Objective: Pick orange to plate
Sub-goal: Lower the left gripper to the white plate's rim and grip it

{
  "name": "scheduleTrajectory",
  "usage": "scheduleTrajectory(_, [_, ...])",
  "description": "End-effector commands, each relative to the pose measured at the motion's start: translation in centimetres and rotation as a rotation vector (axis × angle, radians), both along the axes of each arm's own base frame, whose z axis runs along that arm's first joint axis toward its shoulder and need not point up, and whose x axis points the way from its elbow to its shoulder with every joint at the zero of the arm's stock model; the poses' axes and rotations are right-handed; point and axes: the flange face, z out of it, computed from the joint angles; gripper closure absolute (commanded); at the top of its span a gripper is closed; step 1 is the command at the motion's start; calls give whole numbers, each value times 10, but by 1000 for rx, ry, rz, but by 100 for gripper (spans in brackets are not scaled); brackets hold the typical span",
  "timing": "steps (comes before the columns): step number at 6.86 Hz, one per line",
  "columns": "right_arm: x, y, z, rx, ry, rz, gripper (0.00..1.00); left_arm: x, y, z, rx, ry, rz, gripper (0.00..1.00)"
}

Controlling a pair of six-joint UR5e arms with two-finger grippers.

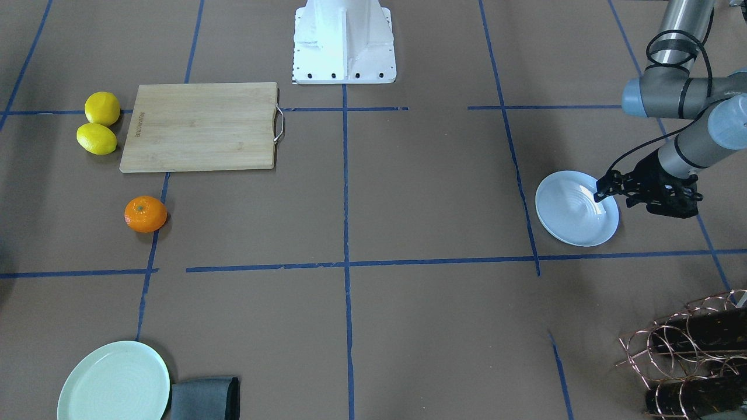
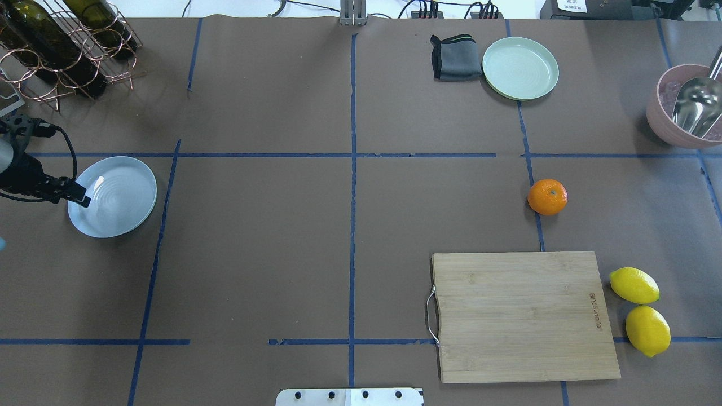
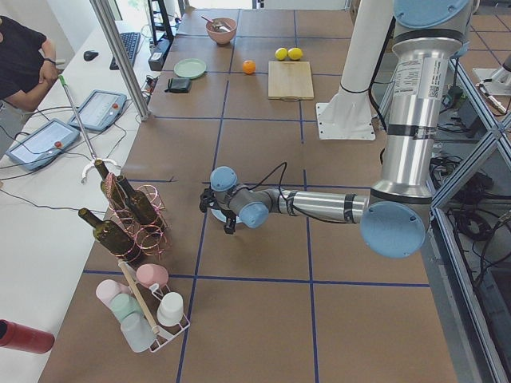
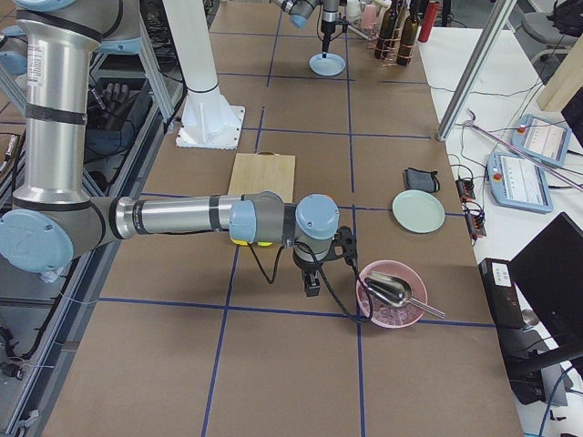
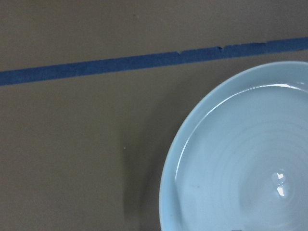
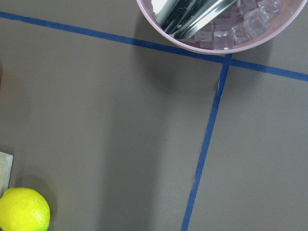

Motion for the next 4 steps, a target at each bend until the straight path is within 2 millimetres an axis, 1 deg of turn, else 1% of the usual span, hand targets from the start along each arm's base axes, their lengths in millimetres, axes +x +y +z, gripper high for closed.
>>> scheduleTrajectory(1, [0,0,-1,2,0,-1,0,3,-1,0,-1,0,4,100])
scheduleTrajectory(3, [-1,1,-4,6,-12,-1,0,4,-1,-7,-6,9,0,100])
scheduleTrajectory(4, [-1,0,-5,9,-14,-1,0,5,-2,-19,-23,27,-25,100])
